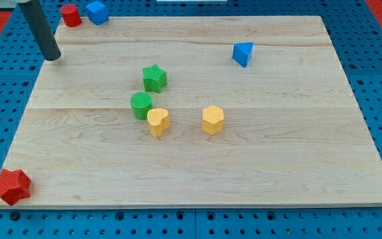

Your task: Push the green star closer to the blue triangle

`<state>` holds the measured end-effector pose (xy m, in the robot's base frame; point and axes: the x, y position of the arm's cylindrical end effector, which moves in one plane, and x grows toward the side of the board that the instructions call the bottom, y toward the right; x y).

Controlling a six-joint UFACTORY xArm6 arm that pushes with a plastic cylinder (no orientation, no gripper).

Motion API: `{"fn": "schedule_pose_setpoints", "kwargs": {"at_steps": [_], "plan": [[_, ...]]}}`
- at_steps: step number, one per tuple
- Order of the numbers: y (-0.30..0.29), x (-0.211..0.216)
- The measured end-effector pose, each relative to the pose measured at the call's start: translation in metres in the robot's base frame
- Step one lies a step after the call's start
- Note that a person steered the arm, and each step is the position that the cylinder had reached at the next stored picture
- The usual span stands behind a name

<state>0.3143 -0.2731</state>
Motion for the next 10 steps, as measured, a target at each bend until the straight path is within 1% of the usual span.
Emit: {"fn": "schedule_pose_setpoints", "kwargs": {"at_steps": [1, 3, 4, 5, 6, 7, 8, 10], "plan": [[0.002, 0.023], [0.002, 0.023], [0.019, 0.029], [0.066, 0.048], [0.134, 0.069], [0.204, 0.065], [0.273, 0.052], [0.413, 0.052]]}}
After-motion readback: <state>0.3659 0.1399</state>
